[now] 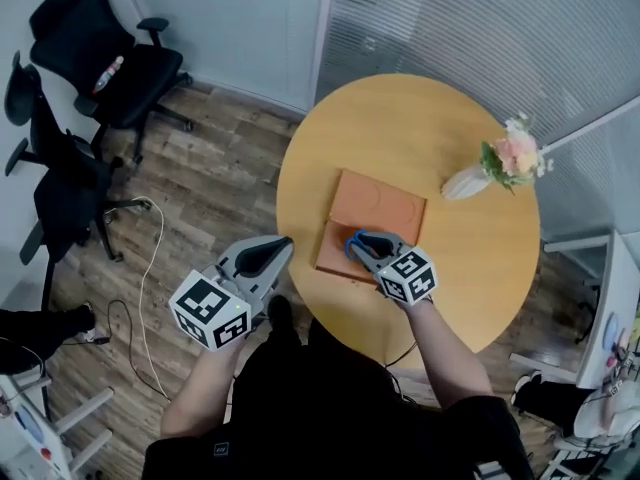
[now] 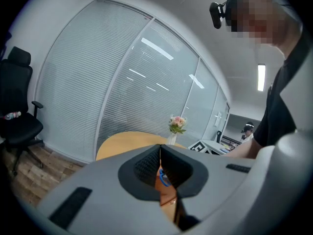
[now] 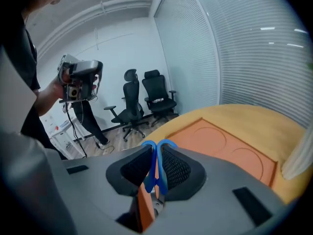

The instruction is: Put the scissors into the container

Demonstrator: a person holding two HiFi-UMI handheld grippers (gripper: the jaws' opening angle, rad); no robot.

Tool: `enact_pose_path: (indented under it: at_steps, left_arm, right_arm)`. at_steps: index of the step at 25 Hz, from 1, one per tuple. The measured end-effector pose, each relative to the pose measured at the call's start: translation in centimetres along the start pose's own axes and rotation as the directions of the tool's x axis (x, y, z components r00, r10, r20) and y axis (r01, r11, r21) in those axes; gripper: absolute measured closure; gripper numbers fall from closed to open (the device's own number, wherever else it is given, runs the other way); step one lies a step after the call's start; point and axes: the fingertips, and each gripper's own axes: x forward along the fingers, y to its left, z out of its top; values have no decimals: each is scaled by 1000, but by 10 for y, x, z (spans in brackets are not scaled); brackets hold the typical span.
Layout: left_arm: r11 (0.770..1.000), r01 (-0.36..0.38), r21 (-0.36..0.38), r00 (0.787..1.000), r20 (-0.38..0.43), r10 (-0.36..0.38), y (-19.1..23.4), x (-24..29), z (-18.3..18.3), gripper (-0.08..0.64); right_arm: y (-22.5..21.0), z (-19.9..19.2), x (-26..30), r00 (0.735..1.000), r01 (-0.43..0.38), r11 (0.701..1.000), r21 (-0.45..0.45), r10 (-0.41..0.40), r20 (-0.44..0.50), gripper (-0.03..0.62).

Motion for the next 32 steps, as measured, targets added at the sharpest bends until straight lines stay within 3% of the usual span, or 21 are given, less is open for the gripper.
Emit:
enact_pose_path:
  at_steps: [6,11,22,27,32]
  left_arm:
    - [999,-40,-31,999,-9,40,13,-16,-13,546]
    - [998,-51,-47,999,-11,51,13,-24,-17,546]
    - [998,-56,-40,998,-12,55,20,-55,-22,546]
    - [999,-43,-24,999,-12,43,23,-66,-20,546]
    - [1000,8,2,1000,9,-8,23,-70,-10,546]
  right_arm:
    - [0,-28,45,990,-38,999,25,41,-132,509]
    - [-7,-45,63,978,-6,998,59,18,-209,509]
    - [-5,-67,81,951,50,998,22,-41,-305,508]
    - [-5,-61,77,949,95,995,-26,-98,-301,508]
    - [0,-35,58,963,154,988,1,-150,-222,509]
